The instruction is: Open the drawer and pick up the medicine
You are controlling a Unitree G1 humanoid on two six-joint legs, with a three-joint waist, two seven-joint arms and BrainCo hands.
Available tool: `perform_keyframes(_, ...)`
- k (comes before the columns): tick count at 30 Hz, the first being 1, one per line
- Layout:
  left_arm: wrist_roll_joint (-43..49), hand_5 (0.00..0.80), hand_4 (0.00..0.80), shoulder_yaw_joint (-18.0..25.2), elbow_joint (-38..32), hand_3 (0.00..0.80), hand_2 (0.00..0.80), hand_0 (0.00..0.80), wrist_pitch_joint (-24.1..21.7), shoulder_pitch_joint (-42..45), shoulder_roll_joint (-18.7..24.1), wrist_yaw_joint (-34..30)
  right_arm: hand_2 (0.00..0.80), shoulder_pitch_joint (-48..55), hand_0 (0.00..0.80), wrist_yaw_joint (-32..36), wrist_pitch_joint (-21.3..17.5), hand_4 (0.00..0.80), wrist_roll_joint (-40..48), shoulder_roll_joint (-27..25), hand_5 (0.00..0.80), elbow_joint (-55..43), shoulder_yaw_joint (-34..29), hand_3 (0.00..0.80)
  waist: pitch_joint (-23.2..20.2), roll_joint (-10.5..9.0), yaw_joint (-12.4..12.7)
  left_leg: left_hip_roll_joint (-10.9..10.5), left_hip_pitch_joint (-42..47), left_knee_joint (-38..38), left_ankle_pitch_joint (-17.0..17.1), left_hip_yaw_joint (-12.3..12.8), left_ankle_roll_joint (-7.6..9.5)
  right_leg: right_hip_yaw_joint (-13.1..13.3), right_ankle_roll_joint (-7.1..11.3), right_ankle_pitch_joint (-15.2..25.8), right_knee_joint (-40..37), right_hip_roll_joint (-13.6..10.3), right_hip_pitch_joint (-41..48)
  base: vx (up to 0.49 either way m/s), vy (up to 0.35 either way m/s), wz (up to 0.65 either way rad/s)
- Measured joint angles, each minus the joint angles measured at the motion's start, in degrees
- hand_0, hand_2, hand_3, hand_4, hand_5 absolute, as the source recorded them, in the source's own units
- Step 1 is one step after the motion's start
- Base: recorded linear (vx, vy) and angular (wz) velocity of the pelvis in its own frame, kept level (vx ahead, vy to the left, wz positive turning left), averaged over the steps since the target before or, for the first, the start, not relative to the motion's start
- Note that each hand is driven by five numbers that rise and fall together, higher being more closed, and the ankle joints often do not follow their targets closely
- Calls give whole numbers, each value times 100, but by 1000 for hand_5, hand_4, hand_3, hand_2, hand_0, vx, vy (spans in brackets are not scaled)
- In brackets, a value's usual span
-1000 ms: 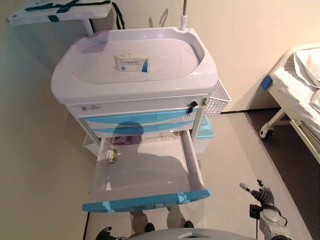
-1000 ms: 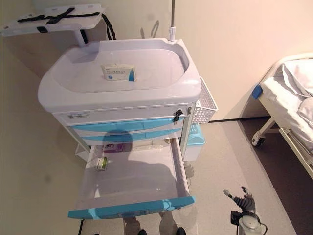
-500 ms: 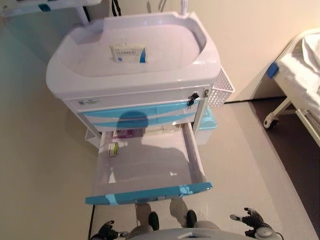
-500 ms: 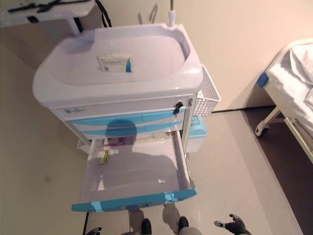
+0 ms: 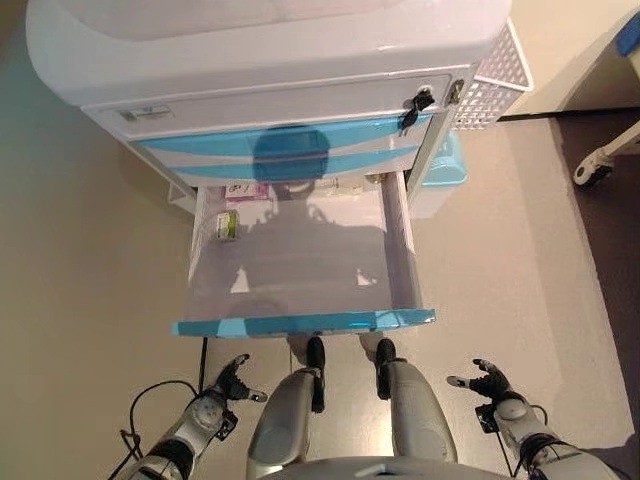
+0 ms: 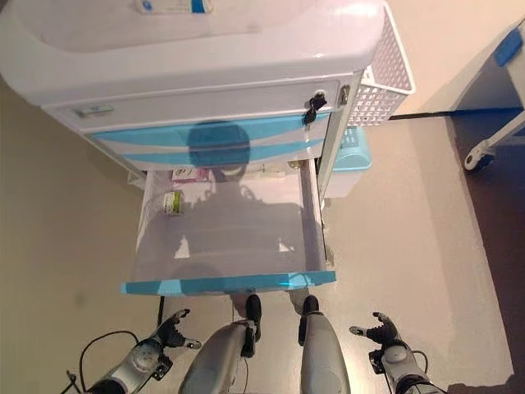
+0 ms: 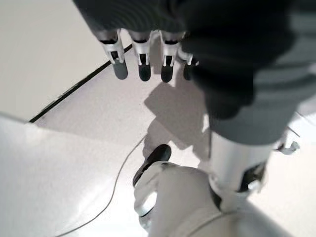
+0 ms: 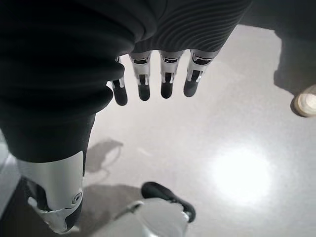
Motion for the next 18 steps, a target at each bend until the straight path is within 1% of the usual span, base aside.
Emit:
perform_keyframes(1,12,0,0,-13,-63,0,0,0,0,-1,31,2,0,-5,0,-1,0,0,0,-1,0,-2,16,0,5,5,-2,0,-37,37,-12,-4,0,0,2,-6,21,-1,-28,-24,32,3)
perform_keyframes(2,118,0,0,-76,-273,0,0,0,-16,0,131,7,0,-24,0,-3,-3,0,0,-2,0,-32,29,0,29,8,-1,-2,-118,100,-31,-8,0,-1,2,-18,76,-8,-98,-8,20,4)
perform_keyframes(7,242,0,0,-95,-619,0,0,0,-27,-300,305,61,0,-107,0,-3,-3,0,-3,-24,0,-152,127,0,111,44,-14,-12,-425,456,-160,-19,21,16,34,-67,310,-26,-345,-4,6,1)
perform_keyframes(9,397,0,0,-234,-741,0,0,0,14,-435,418,60,0,-120,0,-3,-4,0,-55,-54,0,-202,206,0,153,46,-20,-4,-500,604,-228,-2,29,34,27,-88,388,-23,-406,-10,7,-4)
perform_keyframes(11,571,0,0,-431,-1072,0,0,0,69,-476,620,57,0,-175,0,-1,-5,0,-123,-121,0,-263,227,0,194,43,-9,13,-706,793,-302,39,39,97,31,-105,528,-8,-609,-16,24,-11)
perform_keyframes(12,660,0,0,-439,-1163,0,0,0,79,-506,664,51,0,-181,0,-1,-5,0,-130,-141,0,-266,227,0,196,45,-29,11,-753,841,-313,49,40,117,36,-107,554,-3,-659,-9,22,-10)
perform_keyframes(13,762,0,0,-485,-1359,0,0,0,89,-521,800,19,0,-185,0,2,-5,0,-189,-184,0,-279,232,0,200,42,-30,17,-814,886,-326,66,43,154,42,-104,580,6,-725,-1,10,-4)
perform_keyframes(15,873,0,0,-466,-1486,0,0,0,85,-493,901,9,0,-181,0,3,-5,0,-221,-200,0,-302,231,0,204,35,-14,17,-829,907,-331,66,47,153,45,-103,588,5,-733,-3,4,-2)
perform_keyframes(18,946,0,0,-466,-1993,0,0,0,103,-573,1237,-83,0,-154,0,30,-5,0,-333,-227,0,-349,346,0,231,9,-36,28,-843,931,-341,103,50,190,34,-105,593,15,-763,-7,8,-6)
